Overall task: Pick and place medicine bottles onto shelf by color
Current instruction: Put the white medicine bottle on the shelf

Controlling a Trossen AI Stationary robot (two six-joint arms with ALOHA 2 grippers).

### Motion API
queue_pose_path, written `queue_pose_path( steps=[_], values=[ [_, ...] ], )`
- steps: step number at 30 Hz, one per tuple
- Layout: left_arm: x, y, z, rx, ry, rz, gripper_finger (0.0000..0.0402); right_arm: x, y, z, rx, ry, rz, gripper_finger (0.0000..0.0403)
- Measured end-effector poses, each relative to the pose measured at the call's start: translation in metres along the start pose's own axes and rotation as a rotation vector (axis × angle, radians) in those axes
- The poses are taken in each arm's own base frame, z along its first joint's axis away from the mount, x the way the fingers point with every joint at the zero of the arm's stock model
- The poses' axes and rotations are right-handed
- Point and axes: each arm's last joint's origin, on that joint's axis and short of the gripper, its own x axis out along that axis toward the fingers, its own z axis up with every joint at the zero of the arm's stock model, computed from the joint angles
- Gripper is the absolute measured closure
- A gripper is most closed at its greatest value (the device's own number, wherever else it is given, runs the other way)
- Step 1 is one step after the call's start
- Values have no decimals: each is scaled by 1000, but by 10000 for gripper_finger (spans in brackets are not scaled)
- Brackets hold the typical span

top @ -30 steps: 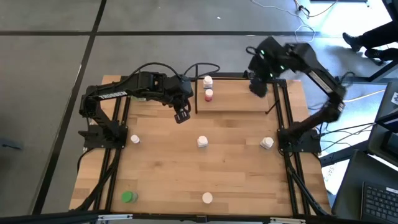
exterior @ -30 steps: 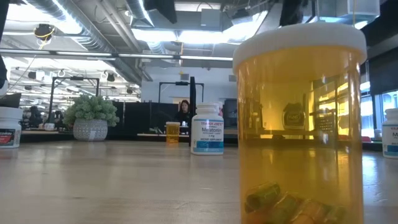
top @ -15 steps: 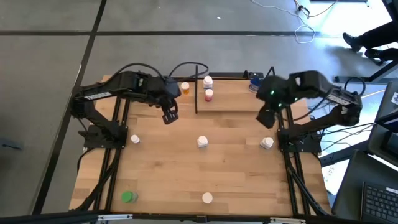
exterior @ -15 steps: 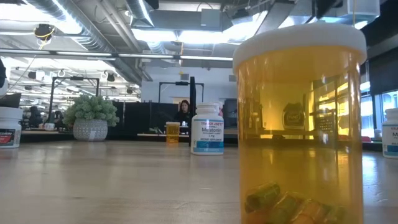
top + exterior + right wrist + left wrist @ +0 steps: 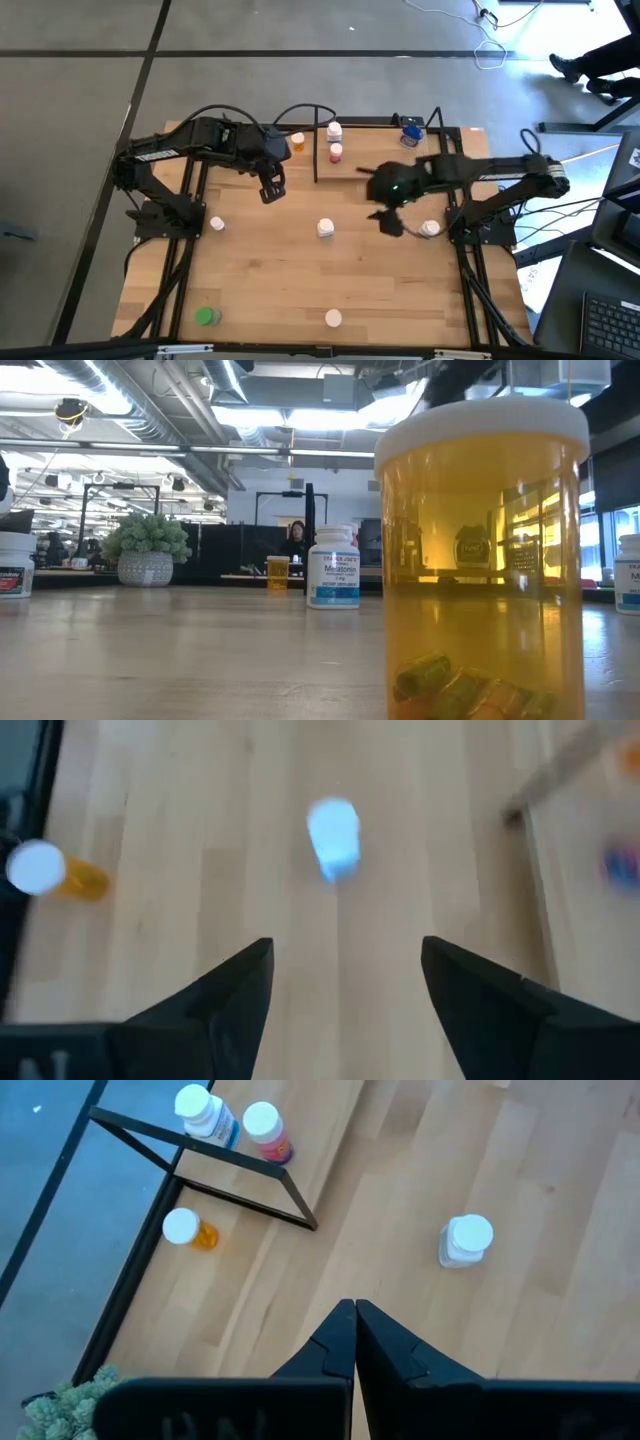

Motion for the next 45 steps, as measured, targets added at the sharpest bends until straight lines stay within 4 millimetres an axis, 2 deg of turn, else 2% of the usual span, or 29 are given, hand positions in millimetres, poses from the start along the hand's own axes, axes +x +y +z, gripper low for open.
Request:
queue_pose_path(
  steps=[3,6,12,21,26,35,45],
  values=[
    [0,-2,0,-1,2,-4,401,28,0,2,-159,-46,3,147],
    [-1,-4,-1,7,1,-11,401,52,-1,3,-229,-69,-2,147],
    [-2,-7,-2,-5,0,-19,401,88,-8,7,-246,-116,-15,147],
    [-2,-8,-2,-8,-1,-19,401,136,-23,4,-220,-59,-15,147],
    [-2,-8,-2,-8,0,-19,401,147,-28,3,-205,-58,81,147],
    [-2,-8,-2,-8,-1,-19,401,149,-33,5,-184,-82,142,147],
    [-2,-8,-2,-8,-1,-19,401,171,-35,-2,-173,-36,164,147]
  ],
)
